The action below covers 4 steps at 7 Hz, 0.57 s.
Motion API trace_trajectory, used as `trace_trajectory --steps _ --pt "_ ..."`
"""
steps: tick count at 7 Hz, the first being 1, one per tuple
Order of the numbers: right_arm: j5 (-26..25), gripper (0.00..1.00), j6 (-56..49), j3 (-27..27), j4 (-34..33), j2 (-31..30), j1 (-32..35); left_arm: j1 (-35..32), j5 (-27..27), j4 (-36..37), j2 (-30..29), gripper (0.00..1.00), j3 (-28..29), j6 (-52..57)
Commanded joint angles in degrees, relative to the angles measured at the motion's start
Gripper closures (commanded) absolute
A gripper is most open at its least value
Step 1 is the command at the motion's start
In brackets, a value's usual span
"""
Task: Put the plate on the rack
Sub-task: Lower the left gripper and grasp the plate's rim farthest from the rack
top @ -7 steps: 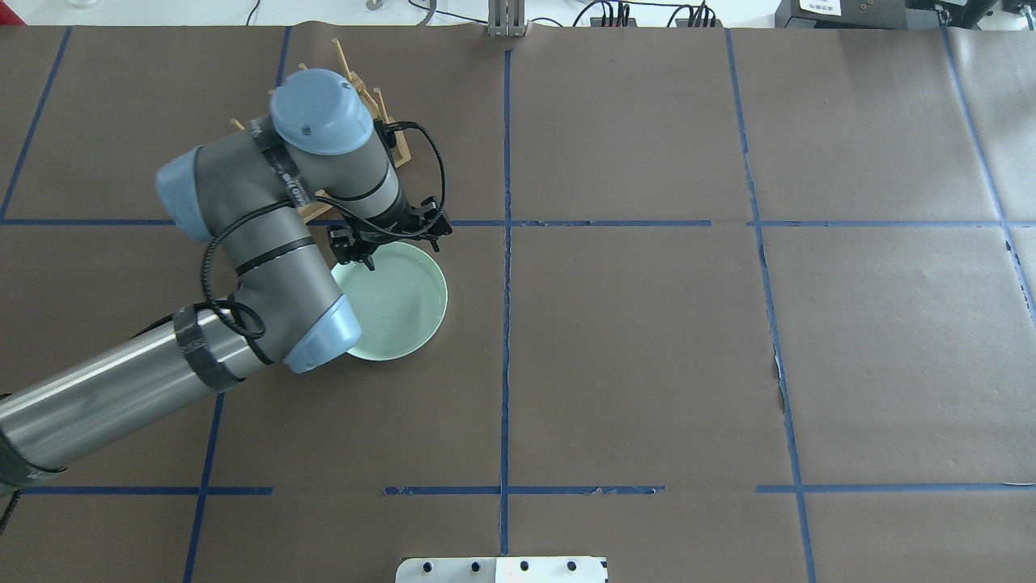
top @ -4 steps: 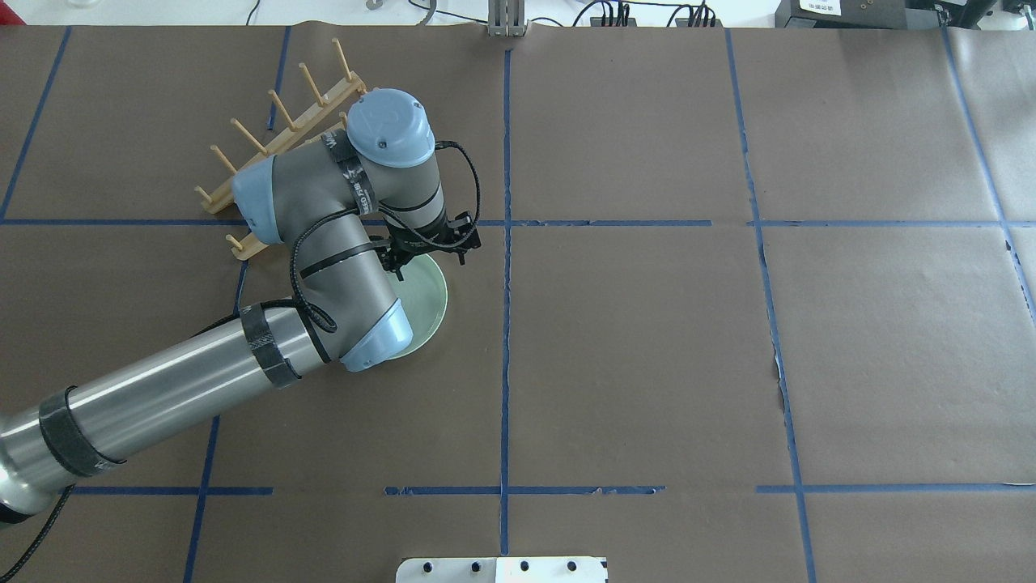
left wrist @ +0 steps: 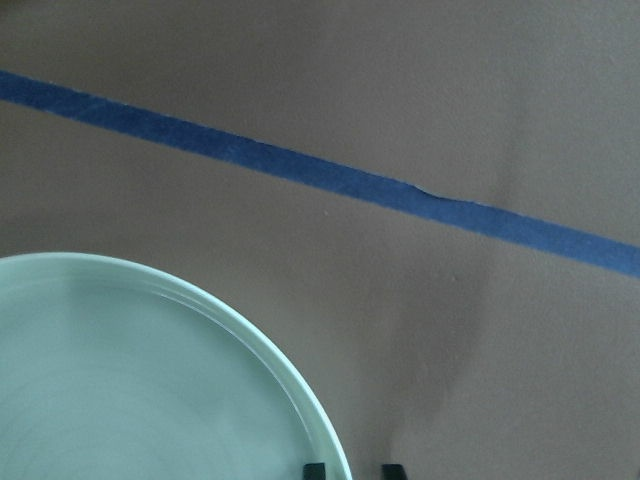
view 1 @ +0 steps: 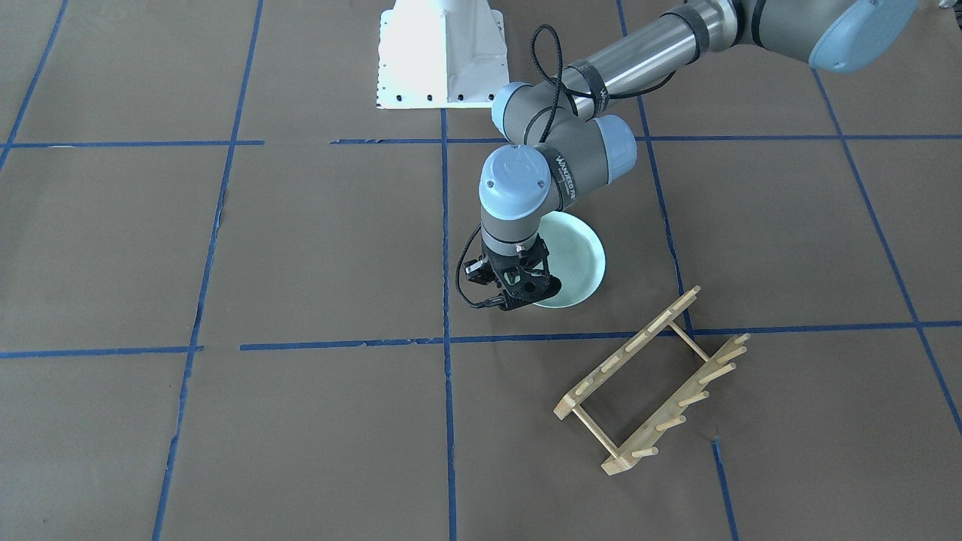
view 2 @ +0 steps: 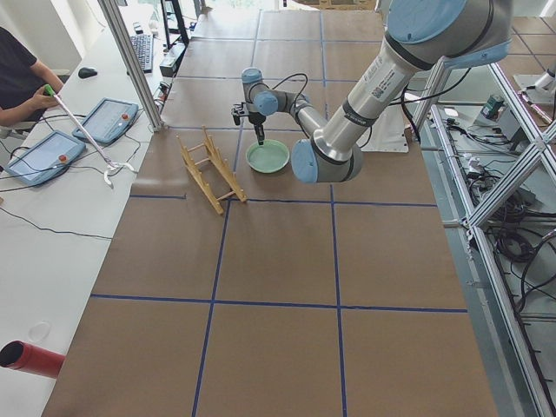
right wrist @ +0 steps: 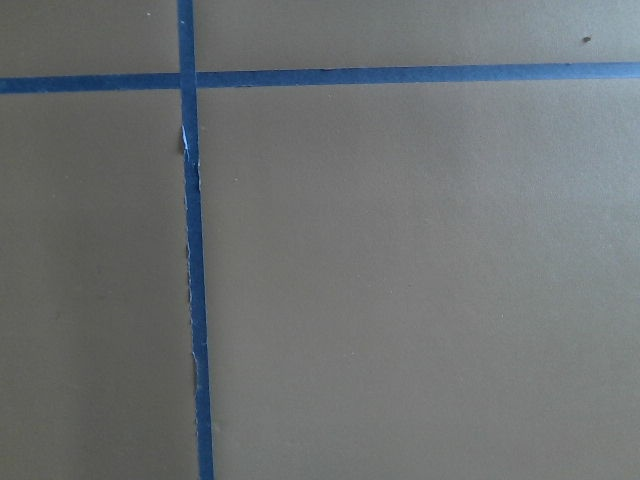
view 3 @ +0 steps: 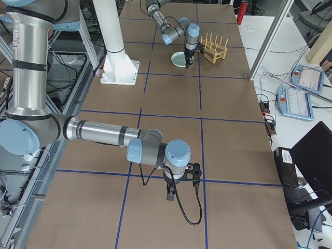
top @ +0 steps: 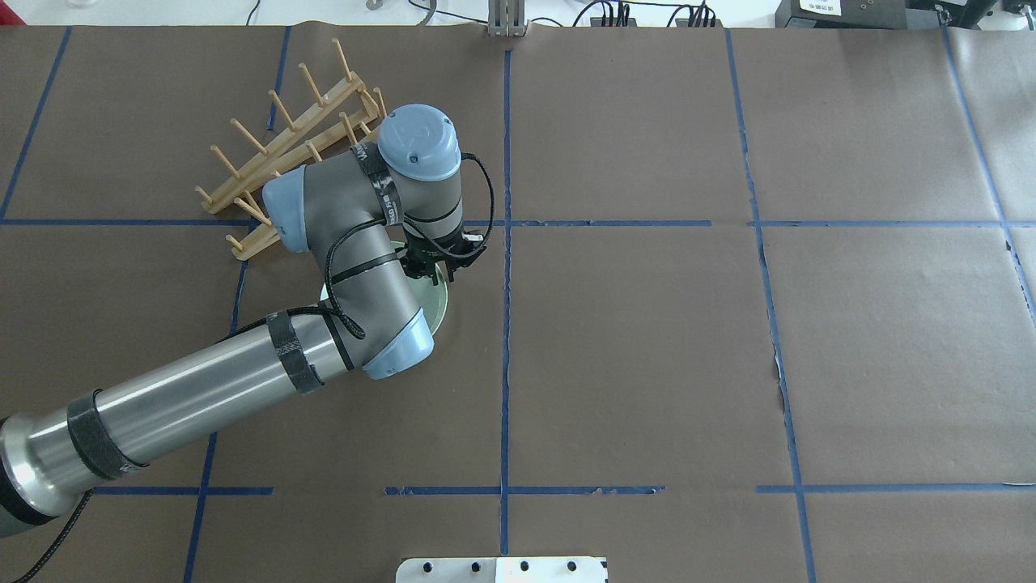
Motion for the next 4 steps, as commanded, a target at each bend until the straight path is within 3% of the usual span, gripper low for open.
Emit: trace_trajectory --steps 1,3,4 --pt "0.0 0.0 0.0 0.0 0.0 0.0 0.0 0.03 -0.23 1.89 -0.09 1.0 -0.57 -0.26" --pt "0.0 0.0 0.0 0.0 0.0 0.0 0.0 -0.93 -0.67 5.76 -0.09 1.0 -4.06 -1.92" --pt "0.0 0.0 0.0 0.0 0.0 0.0 0.0 -3.9 -1.28 9.43 0.17 1.0 -12.0 -2.19"
